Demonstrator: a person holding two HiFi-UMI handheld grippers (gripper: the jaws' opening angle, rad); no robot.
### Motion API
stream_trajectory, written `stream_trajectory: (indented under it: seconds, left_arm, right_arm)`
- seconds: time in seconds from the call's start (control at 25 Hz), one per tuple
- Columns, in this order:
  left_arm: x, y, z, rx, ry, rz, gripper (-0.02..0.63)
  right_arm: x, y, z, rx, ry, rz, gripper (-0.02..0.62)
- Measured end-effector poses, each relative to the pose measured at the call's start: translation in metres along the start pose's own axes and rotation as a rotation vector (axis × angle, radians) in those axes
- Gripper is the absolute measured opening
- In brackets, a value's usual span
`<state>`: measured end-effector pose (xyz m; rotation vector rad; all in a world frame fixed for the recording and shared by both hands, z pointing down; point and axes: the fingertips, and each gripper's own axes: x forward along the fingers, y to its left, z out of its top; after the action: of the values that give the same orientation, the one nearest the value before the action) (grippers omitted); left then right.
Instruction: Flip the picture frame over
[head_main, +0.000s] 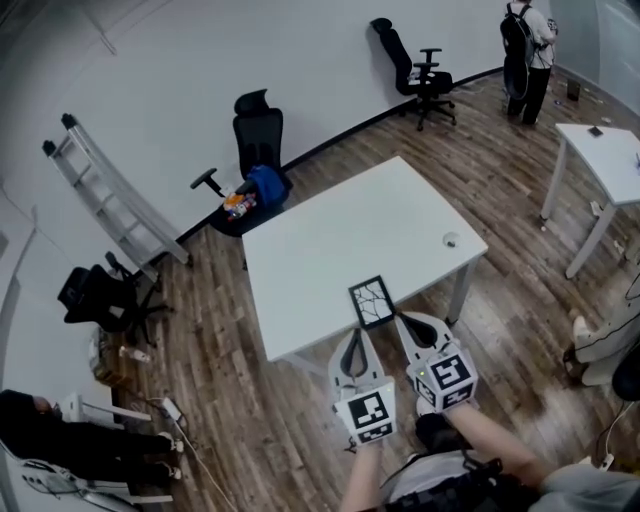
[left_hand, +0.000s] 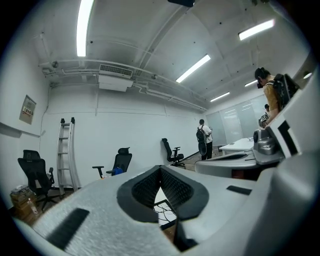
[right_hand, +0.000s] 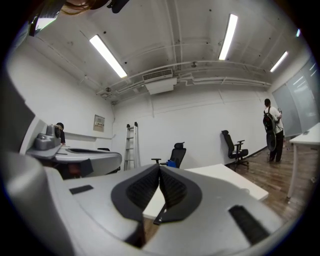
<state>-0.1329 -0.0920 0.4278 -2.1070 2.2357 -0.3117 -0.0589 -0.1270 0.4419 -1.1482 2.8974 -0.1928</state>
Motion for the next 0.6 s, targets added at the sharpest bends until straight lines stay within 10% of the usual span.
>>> stream_trajectory:
  seconds: [0.6]
  left_arm:
    - [0.085,0.034,-0.046,-0.022,0.117,0.06,0.003]
  right_arm:
    - [0.089,-0.04,-0.039,0.007,0.105,0.04,0.005]
